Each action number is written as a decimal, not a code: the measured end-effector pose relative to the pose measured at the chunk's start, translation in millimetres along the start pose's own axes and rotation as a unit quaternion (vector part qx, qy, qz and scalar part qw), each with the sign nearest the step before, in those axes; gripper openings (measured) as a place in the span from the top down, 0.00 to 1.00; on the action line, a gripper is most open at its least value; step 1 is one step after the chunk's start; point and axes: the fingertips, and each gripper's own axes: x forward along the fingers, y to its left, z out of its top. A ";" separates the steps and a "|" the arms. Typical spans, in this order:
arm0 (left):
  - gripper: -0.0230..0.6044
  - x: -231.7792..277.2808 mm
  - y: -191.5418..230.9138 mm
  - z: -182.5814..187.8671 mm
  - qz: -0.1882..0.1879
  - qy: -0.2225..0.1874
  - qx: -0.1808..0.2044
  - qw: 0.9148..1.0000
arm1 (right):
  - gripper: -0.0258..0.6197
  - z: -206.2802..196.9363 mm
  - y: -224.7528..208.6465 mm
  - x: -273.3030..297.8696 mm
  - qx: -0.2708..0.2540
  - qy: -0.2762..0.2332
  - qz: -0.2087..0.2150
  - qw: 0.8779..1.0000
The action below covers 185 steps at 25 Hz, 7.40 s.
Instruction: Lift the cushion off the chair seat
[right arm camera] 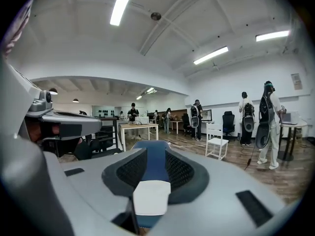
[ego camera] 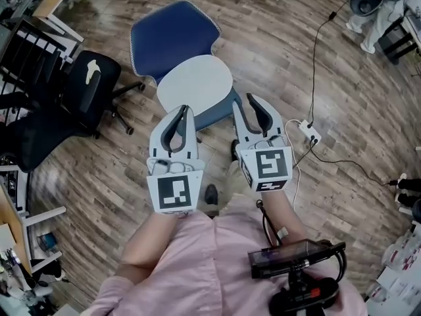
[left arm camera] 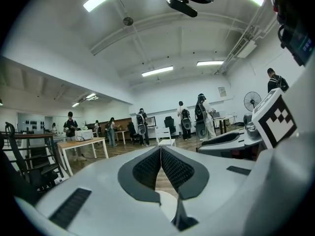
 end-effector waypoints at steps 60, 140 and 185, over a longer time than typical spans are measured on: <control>0.94 283.9 93.0 -362.1 0.088 0.283 -0.102 0.950 | 0.75 -364.3 -124.0 348.2 0.059 0.286 0.090 0.952; 0.94 122.6 60.3 121.3 0.193 -0.071 0.015 0.979 | 0.90 153.3 -30.9 139.9 -0.041 -0.031 0.237 0.970; 0.94 85.2 108.8 142.3 0.187 -0.102 0.015 0.977 | 0.90 178.7 24.2 121.2 -0.084 -0.074 0.203 0.973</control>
